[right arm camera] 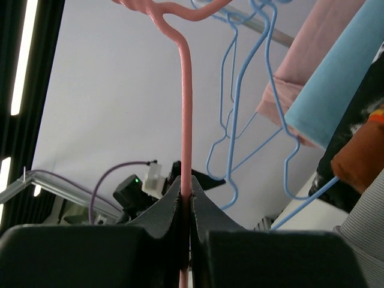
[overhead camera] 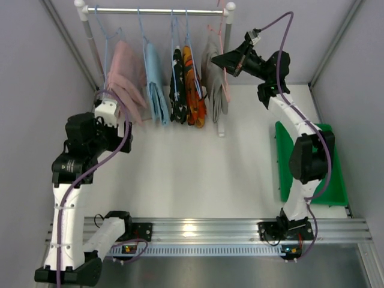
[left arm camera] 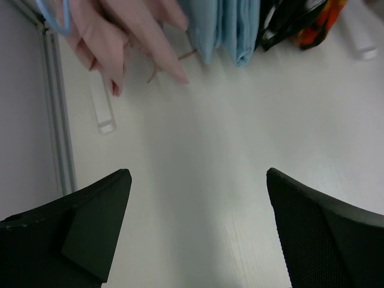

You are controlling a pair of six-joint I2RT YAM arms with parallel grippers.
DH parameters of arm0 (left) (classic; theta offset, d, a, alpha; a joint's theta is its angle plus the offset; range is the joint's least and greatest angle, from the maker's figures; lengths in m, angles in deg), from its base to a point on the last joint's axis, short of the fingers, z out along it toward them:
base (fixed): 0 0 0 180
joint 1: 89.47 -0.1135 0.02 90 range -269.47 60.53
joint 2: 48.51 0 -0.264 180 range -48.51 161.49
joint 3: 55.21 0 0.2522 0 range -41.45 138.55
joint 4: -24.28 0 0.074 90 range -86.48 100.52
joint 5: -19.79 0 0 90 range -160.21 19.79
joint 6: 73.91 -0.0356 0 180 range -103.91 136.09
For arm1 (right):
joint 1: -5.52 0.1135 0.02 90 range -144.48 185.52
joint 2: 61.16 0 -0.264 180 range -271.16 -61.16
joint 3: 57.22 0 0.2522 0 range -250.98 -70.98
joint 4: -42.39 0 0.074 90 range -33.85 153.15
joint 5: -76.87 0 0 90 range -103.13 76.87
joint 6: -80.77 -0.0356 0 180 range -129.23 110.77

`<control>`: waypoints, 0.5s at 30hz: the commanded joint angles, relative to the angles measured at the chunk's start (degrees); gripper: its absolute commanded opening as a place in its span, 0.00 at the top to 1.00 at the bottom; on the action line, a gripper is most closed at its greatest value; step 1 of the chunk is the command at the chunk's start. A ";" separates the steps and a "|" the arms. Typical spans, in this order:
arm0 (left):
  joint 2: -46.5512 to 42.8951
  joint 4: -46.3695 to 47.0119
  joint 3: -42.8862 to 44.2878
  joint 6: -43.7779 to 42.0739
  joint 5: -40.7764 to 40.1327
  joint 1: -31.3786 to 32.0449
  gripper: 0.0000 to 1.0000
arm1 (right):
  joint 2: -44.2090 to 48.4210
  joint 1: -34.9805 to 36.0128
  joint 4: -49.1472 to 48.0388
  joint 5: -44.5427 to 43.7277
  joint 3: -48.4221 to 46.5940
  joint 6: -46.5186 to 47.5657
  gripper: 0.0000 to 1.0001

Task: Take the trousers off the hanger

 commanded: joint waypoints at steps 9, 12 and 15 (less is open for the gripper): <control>6.59 1.19 16.11 8.19 23.18 -0.28 0.01 | 26.60 -1.10 -3.86 1.06 16.85 9.19 1.00; 8.88 1.19 20.24 10.47 28.71 -0.19 0.01 | 33.45 -1.01 2.90 -0.69 22.38 14.64 1.00; 11.08 4.96 22.18 16.97 33.11 -0.19 0.01 | 40.39 -1.10 10.72 -3.68 27.92 21.31 1.00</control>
